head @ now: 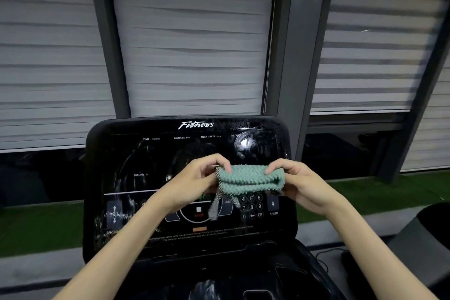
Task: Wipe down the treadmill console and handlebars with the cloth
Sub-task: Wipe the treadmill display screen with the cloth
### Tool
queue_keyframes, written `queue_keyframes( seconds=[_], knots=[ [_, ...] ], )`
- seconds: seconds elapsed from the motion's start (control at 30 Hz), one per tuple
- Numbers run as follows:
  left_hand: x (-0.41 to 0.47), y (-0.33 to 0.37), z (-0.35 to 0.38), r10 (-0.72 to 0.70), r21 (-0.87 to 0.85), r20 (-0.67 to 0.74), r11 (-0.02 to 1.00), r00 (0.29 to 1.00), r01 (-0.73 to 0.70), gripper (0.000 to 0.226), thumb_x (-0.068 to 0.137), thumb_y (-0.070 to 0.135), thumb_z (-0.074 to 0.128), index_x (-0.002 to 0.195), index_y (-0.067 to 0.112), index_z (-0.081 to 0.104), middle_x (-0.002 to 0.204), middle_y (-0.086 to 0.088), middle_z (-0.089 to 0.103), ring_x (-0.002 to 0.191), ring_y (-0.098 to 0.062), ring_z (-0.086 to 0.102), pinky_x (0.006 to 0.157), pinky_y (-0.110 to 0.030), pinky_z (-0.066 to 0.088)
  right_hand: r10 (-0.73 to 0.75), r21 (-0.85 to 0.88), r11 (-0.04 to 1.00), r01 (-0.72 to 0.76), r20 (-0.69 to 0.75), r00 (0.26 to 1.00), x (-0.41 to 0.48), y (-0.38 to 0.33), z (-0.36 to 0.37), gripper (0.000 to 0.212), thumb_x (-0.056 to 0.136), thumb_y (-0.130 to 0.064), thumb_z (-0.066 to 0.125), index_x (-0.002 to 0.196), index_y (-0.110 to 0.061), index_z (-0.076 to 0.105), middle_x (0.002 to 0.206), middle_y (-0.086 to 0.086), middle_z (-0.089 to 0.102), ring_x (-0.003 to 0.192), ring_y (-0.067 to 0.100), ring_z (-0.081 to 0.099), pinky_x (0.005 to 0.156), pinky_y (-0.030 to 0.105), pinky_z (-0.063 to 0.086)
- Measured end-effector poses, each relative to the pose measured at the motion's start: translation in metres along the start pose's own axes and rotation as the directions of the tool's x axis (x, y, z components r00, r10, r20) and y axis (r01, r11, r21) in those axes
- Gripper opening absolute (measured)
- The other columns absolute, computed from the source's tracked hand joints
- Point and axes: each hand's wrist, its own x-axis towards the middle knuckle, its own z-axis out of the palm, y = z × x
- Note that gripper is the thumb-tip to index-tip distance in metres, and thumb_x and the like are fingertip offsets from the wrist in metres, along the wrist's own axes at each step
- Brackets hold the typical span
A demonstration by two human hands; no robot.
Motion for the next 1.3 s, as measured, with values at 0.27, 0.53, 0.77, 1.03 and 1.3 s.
queue_keyframes(
  seconds=[0.27, 0.53, 0.77, 1.03, 1.3],
  knots=[
    [0.008, -0.007, 0.008, -0.056, 0.108, -0.042, 0.992, 0.998, 0.060, 0.022, 0.093, 0.024, 0.056, 0.085, 0.028, 0.076, 0.101, 0.008, 0.073, 0.102, -0.009, 0.063, 0.093, -0.032, 0.048, 0.045, -0.281, 0.958, -0.065, -0.079, 0.996, 0.002, 0.005, -0.006, 0.019, 0.093, -0.020, 0.057, 0.083, -0.007, 0.067, 0.088, -0.001, 0.063, 0.080, 0.013, 0.054, 0.071, 0.025, 0.044],
    [0.035, -0.007, 0.058, 0.190, 0.505, -0.527, 0.854, 0.829, 0.125, 0.029, 0.080, 0.023, 0.075, 0.106, 0.023, 0.062, 0.100, 0.006, 0.066, 0.093, -0.009, 0.059, 0.072, -0.010, 0.033, -0.360, -0.696, 0.704, -0.141, -0.522, 0.774, 0.019, 0.023, 0.026, 0.024, 0.073, -0.018, 0.079, 0.092, -0.018, 0.065, 0.083, -0.007, 0.070, 0.075, 0.005, 0.066, 0.065, 0.016, 0.051],
    [0.043, 0.005, 0.088, 0.222, 0.529, -0.272, 0.848, 0.936, -0.047, 0.050, 0.090, 0.028, 0.050, 0.140, 0.026, 0.046, 0.119, 0.003, 0.064, 0.107, -0.013, 0.054, 0.089, -0.016, 0.039, -0.235, -0.212, 0.966, 0.145, -0.505, 0.830, 0.014, 0.029, 0.026, 0.012, 0.089, -0.015, 0.065, 0.100, -0.019, 0.069, 0.092, -0.005, 0.071, 0.089, 0.008, 0.066, 0.085, 0.030, 0.052],
    [0.048, -0.010, 0.104, 0.186, 0.486, 0.017, 0.857, 0.982, -0.171, 0.062, 0.098, 0.013, 0.047, 0.155, 0.024, 0.025, 0.150, 0.020, 0.026, 0.139, 0.002, 0.029, 0.106, -0.001, 0.014, -0.132, 0.049, 0.982, 0.182, -0.514, 0.847, 0.009, 0.037, -0.011, 0.034, 0.087, -0.006, 0.068, 0.118, -0.010, 0.056, 0.106, 0.005, 0.073, 0.102, 0.017, 0.068, 0.087, 0.027, 0.052],
    [0.081, -0.035, 0.035, 0.583, 0.933, -0.219, 0.361, 0.782, -0.008, 0.028, 0.086, 0.019, 0.044, 0.099, 0.011, 0.067, 0.107, -0.002, 0.065, 0.107, -0.023, 0.052, 0.081, -0.048, 0.051, -0.312, -0.541, 0.841, -0.012, -0.504, 0.806, 0.026, 0.045, -0.060, 0.028, 0.087, -0.014, 0.067, 0.114, -0.023, 0.064, 0.104, -0.012, 0.069, 0.105, 0.007, 0.062, 0.097, 0.027, 0.048]
  ],
)
